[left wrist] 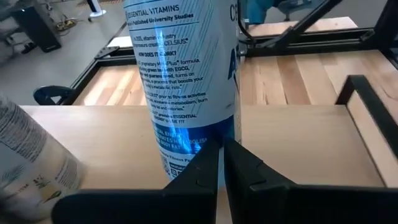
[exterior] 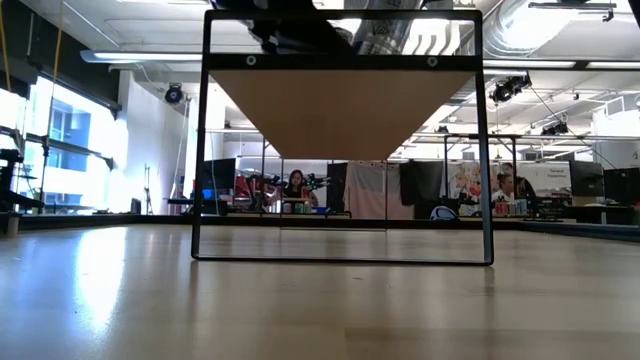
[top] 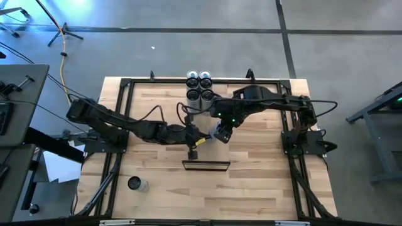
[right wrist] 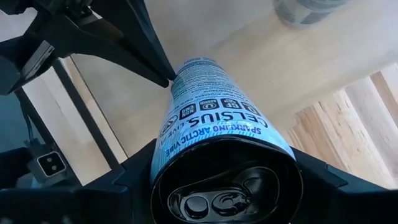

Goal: Place canned beverage on shelf
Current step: Put the right white blue soda can on the shelf

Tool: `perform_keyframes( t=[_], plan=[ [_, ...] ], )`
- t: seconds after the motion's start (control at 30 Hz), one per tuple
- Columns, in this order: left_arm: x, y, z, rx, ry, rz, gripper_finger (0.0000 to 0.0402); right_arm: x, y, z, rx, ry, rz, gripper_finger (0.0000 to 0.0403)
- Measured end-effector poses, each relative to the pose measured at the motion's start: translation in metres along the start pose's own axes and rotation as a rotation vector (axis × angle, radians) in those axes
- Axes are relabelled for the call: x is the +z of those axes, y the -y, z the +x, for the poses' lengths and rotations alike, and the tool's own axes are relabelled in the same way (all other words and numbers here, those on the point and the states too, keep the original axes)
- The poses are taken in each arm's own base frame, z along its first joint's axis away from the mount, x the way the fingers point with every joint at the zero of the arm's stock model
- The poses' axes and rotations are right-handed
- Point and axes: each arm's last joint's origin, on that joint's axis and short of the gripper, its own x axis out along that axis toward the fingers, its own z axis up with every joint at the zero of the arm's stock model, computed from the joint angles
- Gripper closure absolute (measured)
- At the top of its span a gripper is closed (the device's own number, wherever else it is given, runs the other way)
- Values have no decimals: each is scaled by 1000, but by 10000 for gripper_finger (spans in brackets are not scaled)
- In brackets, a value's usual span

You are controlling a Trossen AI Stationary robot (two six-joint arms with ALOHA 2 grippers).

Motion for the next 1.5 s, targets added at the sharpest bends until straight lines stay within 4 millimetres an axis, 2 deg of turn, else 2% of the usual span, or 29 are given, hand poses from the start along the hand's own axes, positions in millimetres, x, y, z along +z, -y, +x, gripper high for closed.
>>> perform_keyframes(
  t=[0.17,0.4,0.8,0.93,1.13,1.33,1.5],
  plan=[
    [1,0,0,11,15,-5,401,0,0,-1,1,2,0,159],
    [-1,0,3,23,8,3,401,3,-2,-3,33,39,7,88],
    [-4,1,4,27,-17,13,401,4,-3,-3,42,52,-11,79],
    [2,-6,-11,29,-26,15,401,3,-1,-4,36,46,-31,78],
    [9,-18,-39,44,-70,4,401,-6,5,-19,48,44,-60,78],
    [14,-26,-60,84,-72,-48,401,-21,6,-44,89,94,-89,77],
    [17,-23,-71,74,-57,-88,401,-35,1,-58,113,122,-130,77]
  ],
)
